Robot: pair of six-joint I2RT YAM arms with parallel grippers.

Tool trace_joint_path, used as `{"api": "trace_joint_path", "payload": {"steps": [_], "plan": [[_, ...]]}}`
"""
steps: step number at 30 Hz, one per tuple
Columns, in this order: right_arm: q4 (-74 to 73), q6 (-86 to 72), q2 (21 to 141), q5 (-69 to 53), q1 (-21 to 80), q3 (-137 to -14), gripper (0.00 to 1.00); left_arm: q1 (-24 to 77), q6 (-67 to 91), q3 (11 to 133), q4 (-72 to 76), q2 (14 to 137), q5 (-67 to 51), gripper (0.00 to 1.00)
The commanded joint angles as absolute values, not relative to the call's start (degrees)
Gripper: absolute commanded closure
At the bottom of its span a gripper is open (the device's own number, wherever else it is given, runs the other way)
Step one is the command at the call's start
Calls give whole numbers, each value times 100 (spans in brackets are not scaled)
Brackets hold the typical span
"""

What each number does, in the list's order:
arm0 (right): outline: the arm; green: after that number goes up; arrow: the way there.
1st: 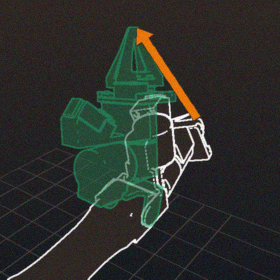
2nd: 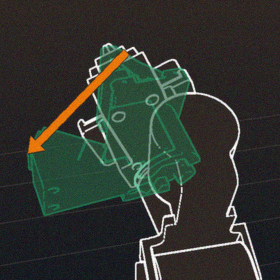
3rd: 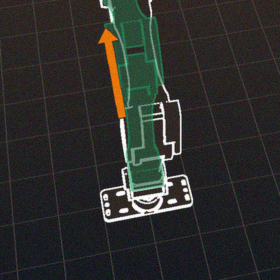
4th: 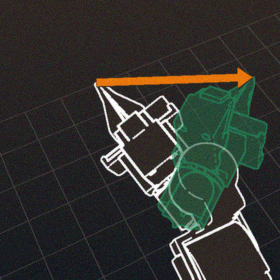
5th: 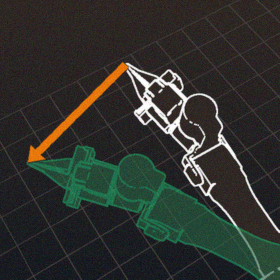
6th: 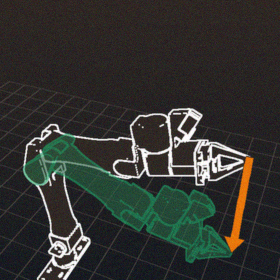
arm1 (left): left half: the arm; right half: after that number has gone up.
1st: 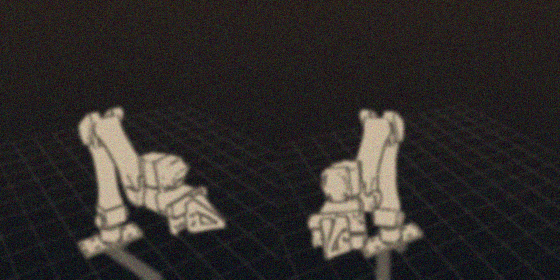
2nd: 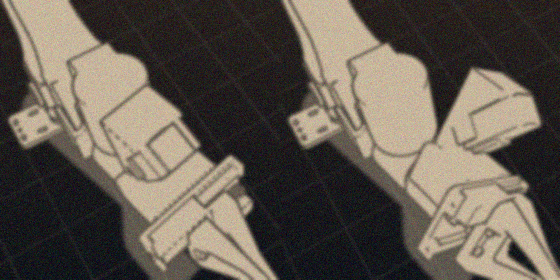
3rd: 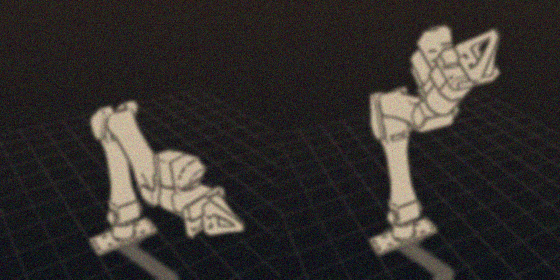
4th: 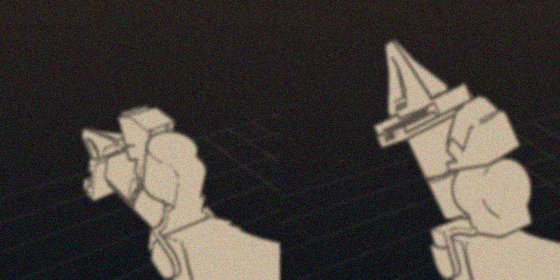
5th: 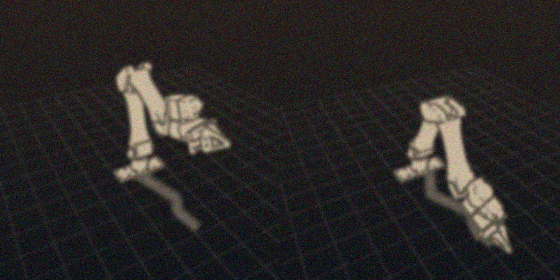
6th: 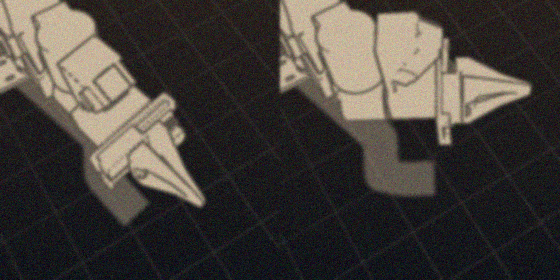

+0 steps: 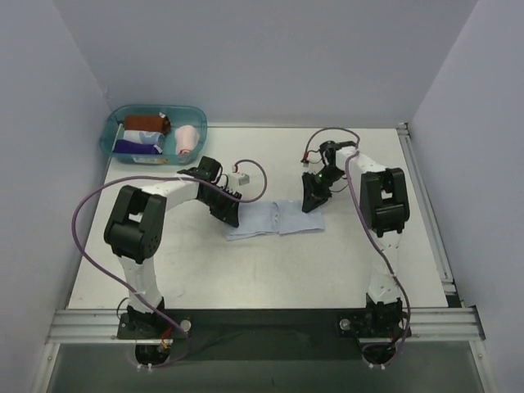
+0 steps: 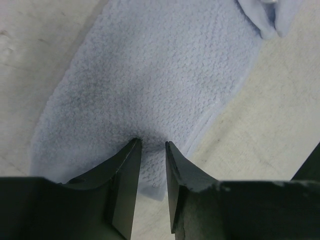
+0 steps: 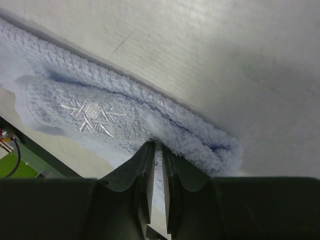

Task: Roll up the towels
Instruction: Fold the towel

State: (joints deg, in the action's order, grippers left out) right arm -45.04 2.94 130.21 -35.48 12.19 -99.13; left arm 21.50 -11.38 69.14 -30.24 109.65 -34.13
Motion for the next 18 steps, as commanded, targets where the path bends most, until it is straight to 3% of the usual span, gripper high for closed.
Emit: {"api": "trace_joint_path", "payload": {"steps": [1,4,7,10,12,18], "plan": [[-4430,256,12605,-3339,1362,-8934,86,2022,-1546,7356,-3138,11188,-3024,63],[-4412,141,11920,-4102,1755,-8413,76,1916,-1809,8101,-3164,11600,-2796,62],[-4447,141,10998,-5245,2065,-8077,48,1916,-2065,9156,-3602,12119,-2856,55],[-4500,158,10584,-5458,1847,-8060,45,1899,-2074,9326,-3814,11727,-3190,48],[-4518,272,10451,-4969,1645,-8016,45,1898,-2022,9098,-3806,11392,-3278,47],[-4509,721,10687,-4009,1336,-7858,45,1907,-1460,7604,-3359,10416,-3296,46]]}}
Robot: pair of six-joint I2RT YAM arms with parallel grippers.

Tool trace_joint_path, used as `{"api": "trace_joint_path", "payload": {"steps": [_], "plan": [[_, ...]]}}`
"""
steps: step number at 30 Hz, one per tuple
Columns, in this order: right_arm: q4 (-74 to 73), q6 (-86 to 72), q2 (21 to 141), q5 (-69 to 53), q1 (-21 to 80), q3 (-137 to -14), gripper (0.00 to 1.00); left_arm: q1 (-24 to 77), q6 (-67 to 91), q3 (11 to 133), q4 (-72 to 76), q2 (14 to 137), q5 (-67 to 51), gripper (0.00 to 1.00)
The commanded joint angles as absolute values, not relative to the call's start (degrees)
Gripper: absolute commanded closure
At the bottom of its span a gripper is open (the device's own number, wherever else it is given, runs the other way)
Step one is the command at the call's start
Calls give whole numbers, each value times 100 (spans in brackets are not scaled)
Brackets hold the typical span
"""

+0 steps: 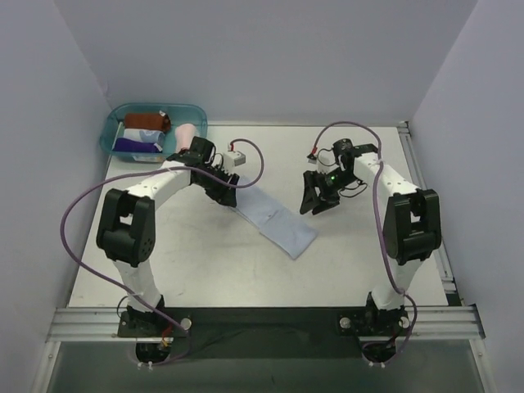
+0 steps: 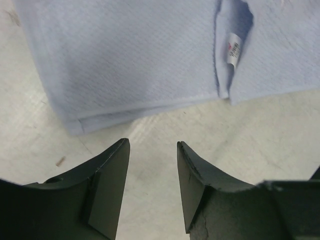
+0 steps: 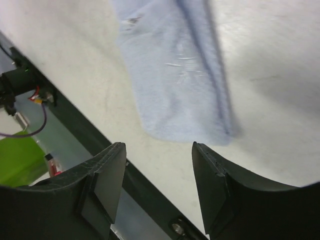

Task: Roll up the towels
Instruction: Fold the towel

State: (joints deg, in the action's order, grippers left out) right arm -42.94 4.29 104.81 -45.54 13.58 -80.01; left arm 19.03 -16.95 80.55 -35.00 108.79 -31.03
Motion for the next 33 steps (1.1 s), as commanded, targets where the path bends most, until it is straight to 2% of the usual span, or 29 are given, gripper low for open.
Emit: {"api": "trace_joint_path", "payload": {"steps": [1,4,12,17,18,20,22,27,32,33], "plan": [[-4500,738,10844,-3964,1327,-7840,46,1916,-1389,7498,-3314,10398,-3313,46],[-4491,800,11065,-3841,1345,-7761,50,1925,-1205,7383,-3270,10581,-3384,48],[-4237,669,11478,-3919,1485,-7374,81,1960,-1002,7961,-3094,11538,-3612,53],[-4096,388,11592,-4349,1783,-7190,87,1960,-1002,8700,-3085,12188,-3753,55],[-4061,300,11619,-4455,1819,-7189,87,1960,-1011,8832,-3085,12295,-3814,55],[-3956,37,11716,-5121,2020,-7189,80,1969,-1011,9289,-3085,12629,-3893,55],[-3798,-165,11690,-5945,2205,-7189,65,1969,-993,9596,-3094,12927,-4077,55],[-3261,-501,10961,-6346,2321,-6926,60,1864,-1125,10037,-3085,12824,-4657,49],[-2795,-826,10090,-5863,1750,-6924,59,1609,-1292,8827,-2271,11192,-4764,39],[-2769,-878,10072,-5697,1688,-7065,59,1539,-1344,8146,-2102,10875,-4677,36]]}}
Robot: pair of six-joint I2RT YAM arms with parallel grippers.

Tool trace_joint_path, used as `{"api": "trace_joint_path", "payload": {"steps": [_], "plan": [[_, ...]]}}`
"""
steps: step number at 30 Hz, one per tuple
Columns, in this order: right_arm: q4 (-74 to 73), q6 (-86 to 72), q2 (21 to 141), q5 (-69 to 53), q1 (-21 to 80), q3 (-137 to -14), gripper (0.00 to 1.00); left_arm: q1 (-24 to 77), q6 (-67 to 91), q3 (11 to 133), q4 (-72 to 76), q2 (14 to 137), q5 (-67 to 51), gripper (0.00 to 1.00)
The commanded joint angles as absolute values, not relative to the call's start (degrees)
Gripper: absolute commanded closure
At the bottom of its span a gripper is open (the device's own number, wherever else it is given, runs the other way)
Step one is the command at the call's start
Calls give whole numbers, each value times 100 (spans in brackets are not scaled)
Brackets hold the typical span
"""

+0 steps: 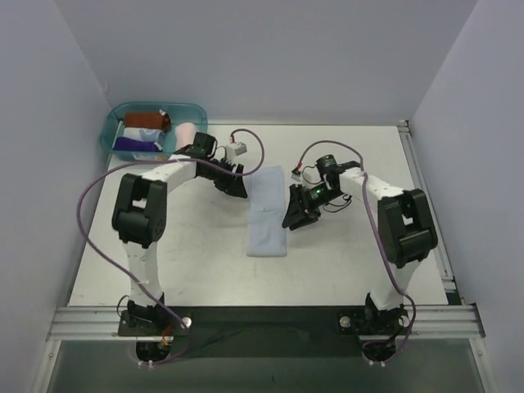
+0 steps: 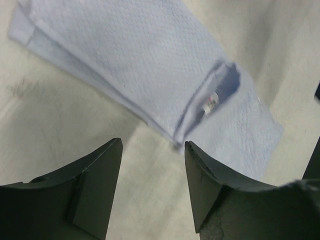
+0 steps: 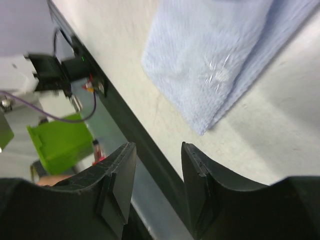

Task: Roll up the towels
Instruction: Fold the towel, then roll the towel

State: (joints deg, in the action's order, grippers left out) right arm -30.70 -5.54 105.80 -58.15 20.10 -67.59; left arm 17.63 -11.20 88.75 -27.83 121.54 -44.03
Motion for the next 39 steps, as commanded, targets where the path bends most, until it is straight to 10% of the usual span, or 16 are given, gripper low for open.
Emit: {"api": "trace_joint_path", "payload": {"steps": [1,13,24,39], "plan": [[-2795,-949,10159,-5634,1679,-7206,59,1521,-1606,7869,-1996,10254,-4624,35],[-2681,-1020,11555,-4931,2514,-8060,61,2767,-4930,4844,-2320,7419,-3007,32],[-2505,-905,12630,-4693,2443,-7813,67,4938,-5764,3832,-1134,7787,-1776,32],[-2522,-739,12604,-4702,2435,-7576,71,5458,-6152,3709,-246,8692,-1371,50]]}}
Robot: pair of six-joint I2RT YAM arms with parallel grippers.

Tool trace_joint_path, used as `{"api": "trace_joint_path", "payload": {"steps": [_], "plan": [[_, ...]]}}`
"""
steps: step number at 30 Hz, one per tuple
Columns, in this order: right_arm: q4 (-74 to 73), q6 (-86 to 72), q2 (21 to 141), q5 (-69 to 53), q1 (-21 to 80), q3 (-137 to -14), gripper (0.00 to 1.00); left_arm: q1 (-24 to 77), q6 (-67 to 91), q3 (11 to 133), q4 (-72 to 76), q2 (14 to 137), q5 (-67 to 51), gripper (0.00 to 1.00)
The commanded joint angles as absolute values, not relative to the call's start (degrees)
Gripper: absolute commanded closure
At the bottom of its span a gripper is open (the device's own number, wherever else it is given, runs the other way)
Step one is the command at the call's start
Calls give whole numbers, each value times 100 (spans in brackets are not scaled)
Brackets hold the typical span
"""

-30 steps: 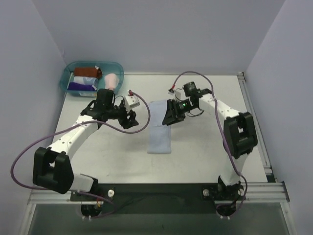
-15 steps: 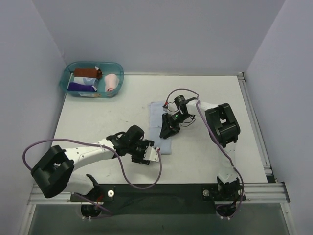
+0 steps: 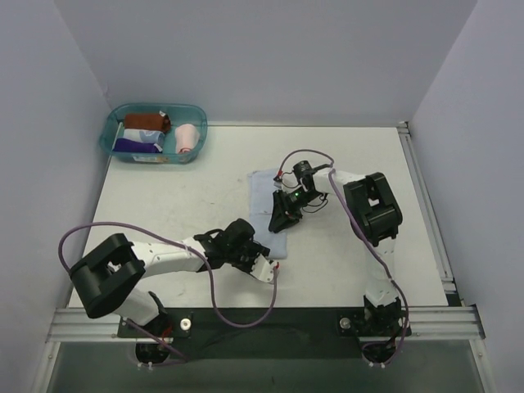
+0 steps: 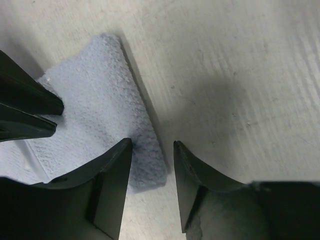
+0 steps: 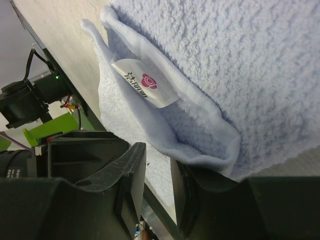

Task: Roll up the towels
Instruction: Roll the towel

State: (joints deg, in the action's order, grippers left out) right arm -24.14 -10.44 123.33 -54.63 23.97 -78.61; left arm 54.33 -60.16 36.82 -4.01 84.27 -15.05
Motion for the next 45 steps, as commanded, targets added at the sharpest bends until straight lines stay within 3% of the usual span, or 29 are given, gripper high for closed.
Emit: {"api": "trace_joint_path", "payload": {"steps": [1,6,8,13,19,31,45], "plan": [[-2514,-721,12595,-4693,2435,-7541,72,5458,-6118,3735,-272,8823,-1345,55],[-2522,-615,12498,-4650,2443,-7357,74,5484,-5758,3998,-886,8799,-1485,91],[-2514,-563,12384,-4650,2461,-7217,74,5476,-5538,4174,-1455,8614,-1861,100],[-2540,-598,11814,-4772,2566,-6935,75,5414,-4747,4877,-2757,8508,-2706,100],[-2874,-325,11329,-4676,2435,-7470,70,5142,-4254,5255,-3303,8604,-3523,100],[-2857,-97,12181,-4236,2742,-7805,71,4352,-3868,6124,-3806,9087,-4446,100],[-2865,176,12129,-4104,2760,-7647,74,3454,-3674,7216,-3455,10519,-4307,100]]}}
